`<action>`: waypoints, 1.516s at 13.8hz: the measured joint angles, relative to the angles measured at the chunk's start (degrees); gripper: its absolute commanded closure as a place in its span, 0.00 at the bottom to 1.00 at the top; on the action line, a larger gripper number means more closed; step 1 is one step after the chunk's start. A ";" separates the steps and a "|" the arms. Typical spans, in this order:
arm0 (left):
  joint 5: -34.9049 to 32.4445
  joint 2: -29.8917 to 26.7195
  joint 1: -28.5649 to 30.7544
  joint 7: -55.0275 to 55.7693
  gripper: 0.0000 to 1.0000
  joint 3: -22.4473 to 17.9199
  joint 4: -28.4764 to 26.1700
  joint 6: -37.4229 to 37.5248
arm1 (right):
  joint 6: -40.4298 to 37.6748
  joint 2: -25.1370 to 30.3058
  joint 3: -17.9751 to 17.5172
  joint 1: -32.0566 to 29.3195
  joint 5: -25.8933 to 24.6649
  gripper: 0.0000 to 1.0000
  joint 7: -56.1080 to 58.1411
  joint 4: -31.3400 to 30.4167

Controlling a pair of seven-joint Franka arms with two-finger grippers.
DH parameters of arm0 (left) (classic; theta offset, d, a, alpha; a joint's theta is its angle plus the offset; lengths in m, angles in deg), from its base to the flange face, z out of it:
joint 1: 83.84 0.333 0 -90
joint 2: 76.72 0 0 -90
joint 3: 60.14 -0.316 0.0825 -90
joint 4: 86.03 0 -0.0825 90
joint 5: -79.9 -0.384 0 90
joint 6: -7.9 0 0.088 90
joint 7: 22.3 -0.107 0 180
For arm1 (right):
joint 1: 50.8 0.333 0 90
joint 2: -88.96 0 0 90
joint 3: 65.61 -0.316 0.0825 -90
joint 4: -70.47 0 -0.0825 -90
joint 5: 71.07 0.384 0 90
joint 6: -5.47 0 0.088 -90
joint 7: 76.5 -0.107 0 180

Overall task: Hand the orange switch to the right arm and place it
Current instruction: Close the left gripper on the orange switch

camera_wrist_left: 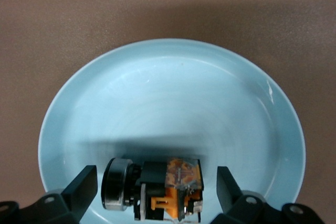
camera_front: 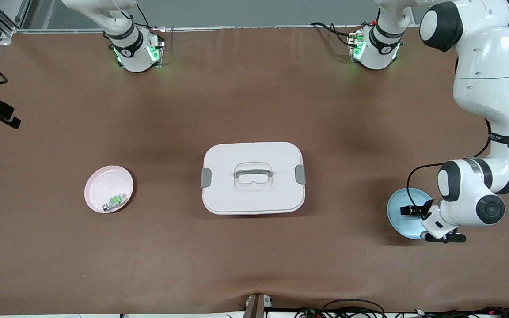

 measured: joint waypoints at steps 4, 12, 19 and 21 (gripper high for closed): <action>0.00 0.12 0.04 1.92 0.00 0.00 0.03 -0.04 | -0.03 0.00 -0.01 0.00 0.00 0.00 0.02 0.07; 0.00 0.12 -0.03 -0.10 0.00 0.01 -0.02 -0.09 | -0.05 0.10 -0.01 0.00 0.00 0.00 0.02 1.62; -0.04 0.13 -0.05 -2.52 0.00 0.01 -0.60 -0.02 | -1.13 0.10 0.02 -0.01 -0.09 0.00 0.02 1.62; -0.04 0.13 -0.04 -2.52 0.00 0.01 -0.78 -0.02 | -1.56 0.10 0.05 -0.06 -0.10 0.00 0.02 1.62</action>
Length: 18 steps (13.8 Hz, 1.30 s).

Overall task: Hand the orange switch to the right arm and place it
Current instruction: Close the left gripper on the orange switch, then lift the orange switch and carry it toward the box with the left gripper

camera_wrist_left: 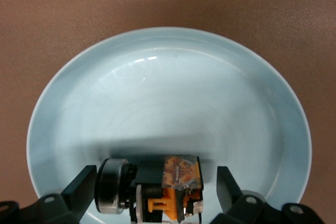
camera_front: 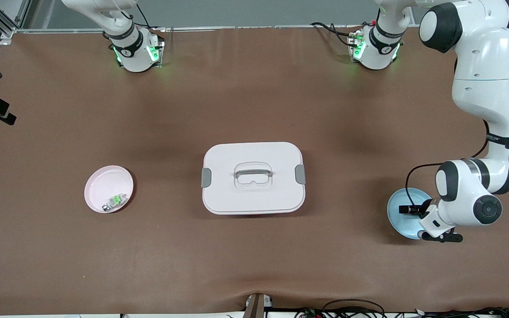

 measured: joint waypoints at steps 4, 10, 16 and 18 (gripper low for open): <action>0.00 0.00 0.05 0.19 0.45 0.00 -0.07 0.00 | -0.08 0.00 0.02 -0.02 0.00 0.00 0.00 0.00; 0.04 -0.01 0.40 1.99 0.80 0.00 -0.06 0.02 | -0.10 0.00 0.04 -0.05 0.00 0.00 -0.01 0.00; 0.79 -4.12 1.24 5.60 0.78 -0.02 1.44 9.29 | -0.13 0.00 0.08 -0.15 0.00 0.00 -0.02 0.01; 3.04 -9.87 1.36 9.50 0.78 -0.01 2.05 15.89 | -0.14 0.00 0.08 -0.16 0.00 0.00 -0.02 0.02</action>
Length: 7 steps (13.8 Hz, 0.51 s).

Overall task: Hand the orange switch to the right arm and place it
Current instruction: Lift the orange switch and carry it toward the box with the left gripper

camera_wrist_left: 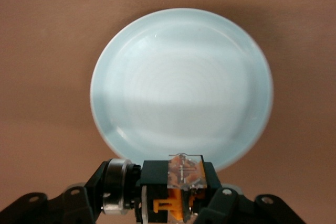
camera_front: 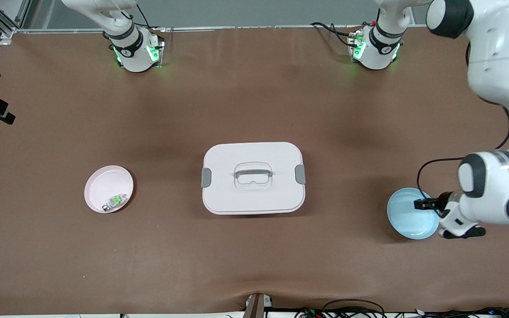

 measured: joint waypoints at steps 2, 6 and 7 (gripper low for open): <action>3.02 -6.05 -0.09 5.07 0.78 0.04 0.11 6.00 | 0.00 0.00 0.00 0.00 0.00 0.00 0.00 0.00; 12.48 -14.93 -0.40 15.84 0.78 0.60 0.00 13.36 | 0.03 -0.01 0.05 -0.27 -0.02 0.00 0.00 -0.01; 14.28 -16.69 -0.41 19.53 0.78 1.69 -0.02 14.06 | 0.04 -0.01 0.07 -0.55 -0.02 0.00 0.00 -0.01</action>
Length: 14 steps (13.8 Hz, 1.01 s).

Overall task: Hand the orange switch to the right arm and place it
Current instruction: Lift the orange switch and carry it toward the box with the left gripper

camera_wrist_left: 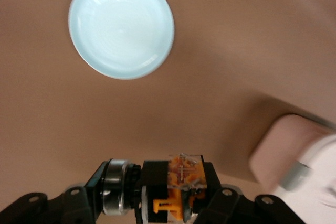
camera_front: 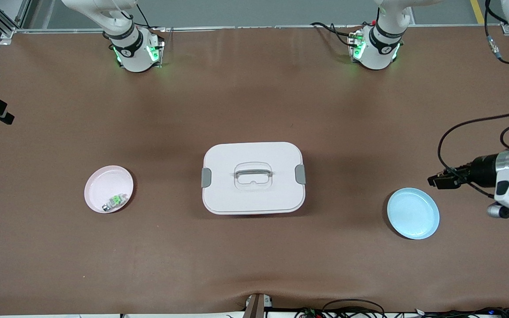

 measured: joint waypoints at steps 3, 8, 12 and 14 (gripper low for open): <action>3.89 -4.49 -0.22 16.16 0.78 6.26 -0.08 0.35 | 0.06 -0.11 0.01 -0.84 0.04 0.00 0.02 0.00; 8.96 -6.45 -0.67 40.47 0.78 17.26 -0.61 0.23 | 0.13 -0.46 -0.10 -1.29 0.35 0.00 0.19 -0.09; 12.69 -6.46 -0.69 58.00 0.78 25.07 -0.90 -3.98 | 0.08 -0.47 -0.62 -0.92 1.73 0.00 7.52 -0.10; 13.75 -6.39 -0.77 65.86 0.78 28.87 -1.06 -8.59 | -0.21 -0.47 -0.74 -0.53 4.12 0.00 9.06 -0.11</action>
